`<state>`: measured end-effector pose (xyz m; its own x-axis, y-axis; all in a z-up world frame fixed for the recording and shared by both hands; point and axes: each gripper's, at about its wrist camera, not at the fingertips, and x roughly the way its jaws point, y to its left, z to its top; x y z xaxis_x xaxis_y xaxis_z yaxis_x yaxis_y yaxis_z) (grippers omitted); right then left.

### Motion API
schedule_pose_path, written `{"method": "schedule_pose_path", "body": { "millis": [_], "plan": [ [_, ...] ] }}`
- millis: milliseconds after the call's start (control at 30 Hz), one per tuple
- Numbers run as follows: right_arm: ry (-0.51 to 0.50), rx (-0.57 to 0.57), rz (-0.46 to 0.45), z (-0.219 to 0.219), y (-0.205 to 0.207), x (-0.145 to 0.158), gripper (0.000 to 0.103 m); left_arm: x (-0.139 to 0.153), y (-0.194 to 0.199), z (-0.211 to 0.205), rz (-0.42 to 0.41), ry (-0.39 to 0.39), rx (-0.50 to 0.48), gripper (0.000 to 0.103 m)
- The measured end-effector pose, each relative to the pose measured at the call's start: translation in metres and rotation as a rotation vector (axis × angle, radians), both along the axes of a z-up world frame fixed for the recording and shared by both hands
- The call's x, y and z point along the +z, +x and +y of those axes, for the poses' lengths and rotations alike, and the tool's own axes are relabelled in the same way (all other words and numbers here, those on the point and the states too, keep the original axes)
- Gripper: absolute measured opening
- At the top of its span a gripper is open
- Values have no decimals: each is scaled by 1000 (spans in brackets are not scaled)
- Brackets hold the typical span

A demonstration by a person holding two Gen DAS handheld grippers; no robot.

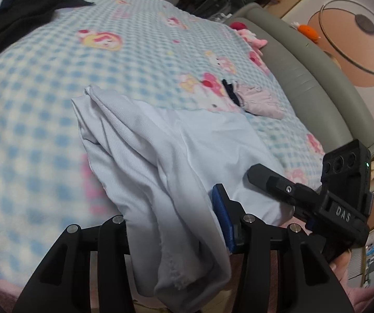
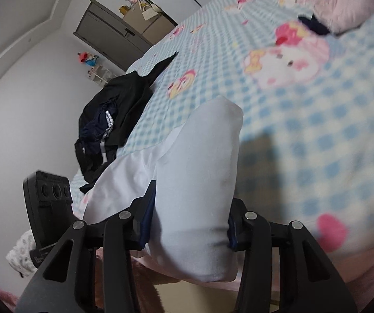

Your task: Fold clothes

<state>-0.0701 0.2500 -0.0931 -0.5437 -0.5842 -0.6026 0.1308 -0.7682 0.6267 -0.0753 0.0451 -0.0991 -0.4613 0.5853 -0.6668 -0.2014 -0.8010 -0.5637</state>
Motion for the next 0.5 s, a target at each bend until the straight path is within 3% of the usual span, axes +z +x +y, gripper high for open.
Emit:
{"method": "schedule_pose_path", "body": {
  "millis": [167,333,500],
  "plan": [
    [40,-44,16,52,-15,17,45,14,-24,57,39,17,-48,47],
    [86,-105,7,107,-35,30,45,16,-52,116,44,81,-81,47],
    [154,-144,35,167,-73,61,45,37,-113,176,71,145,-139,47]
  ]
}}
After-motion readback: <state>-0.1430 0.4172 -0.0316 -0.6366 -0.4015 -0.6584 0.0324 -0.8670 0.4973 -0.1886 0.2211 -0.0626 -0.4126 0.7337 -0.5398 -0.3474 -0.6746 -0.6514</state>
